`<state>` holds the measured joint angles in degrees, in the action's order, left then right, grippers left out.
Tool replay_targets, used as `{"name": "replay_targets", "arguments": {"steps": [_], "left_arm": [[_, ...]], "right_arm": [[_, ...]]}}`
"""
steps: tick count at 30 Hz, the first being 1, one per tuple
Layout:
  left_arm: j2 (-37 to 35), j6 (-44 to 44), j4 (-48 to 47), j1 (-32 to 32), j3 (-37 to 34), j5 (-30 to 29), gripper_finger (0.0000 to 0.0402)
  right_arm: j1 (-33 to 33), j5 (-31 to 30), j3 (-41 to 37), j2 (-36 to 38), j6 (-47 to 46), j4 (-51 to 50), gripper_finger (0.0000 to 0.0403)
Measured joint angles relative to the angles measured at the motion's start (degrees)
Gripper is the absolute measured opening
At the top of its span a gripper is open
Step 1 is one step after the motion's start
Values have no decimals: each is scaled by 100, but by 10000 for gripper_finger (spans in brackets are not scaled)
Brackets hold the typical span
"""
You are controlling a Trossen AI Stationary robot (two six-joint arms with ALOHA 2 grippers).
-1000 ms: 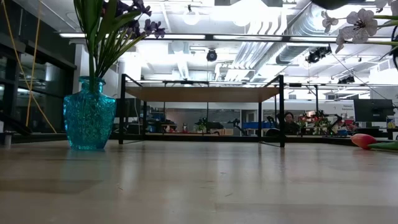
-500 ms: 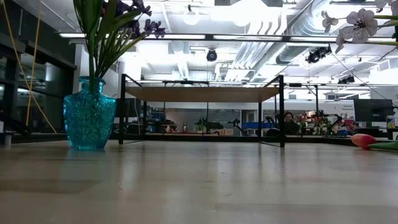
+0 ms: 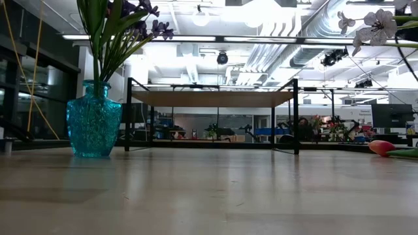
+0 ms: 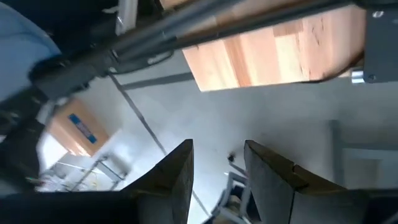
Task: Pick and place flowers into a vace then onto a shelf
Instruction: Adjust the vases
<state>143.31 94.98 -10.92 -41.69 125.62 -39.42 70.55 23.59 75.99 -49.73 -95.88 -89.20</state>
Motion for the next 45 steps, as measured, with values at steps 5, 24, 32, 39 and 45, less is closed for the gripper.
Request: {"name": "replay_targets", "arguments": {"steps": [5,24,32,39,45], "left_arm": [[0,-21,27,0,0,15,95],[0,-209,-1,2,0,514,95],[0,-224,10,-9,0,802,95],[0,-323,11,-52,0,919,95],[0,-315,55,-46,0,1036,95]], "right_arm": [[1315,-432,0,-371,-781,428,133],[3308,-1752,0,-2043,-1330,447,133],[3674,-1841,-267,-2530,-1481,141,133],[3929,-1297,-1528,-2375,-1715,381,133],[3899,-1641,-1813,-1873,-1614,-74,133]]}}
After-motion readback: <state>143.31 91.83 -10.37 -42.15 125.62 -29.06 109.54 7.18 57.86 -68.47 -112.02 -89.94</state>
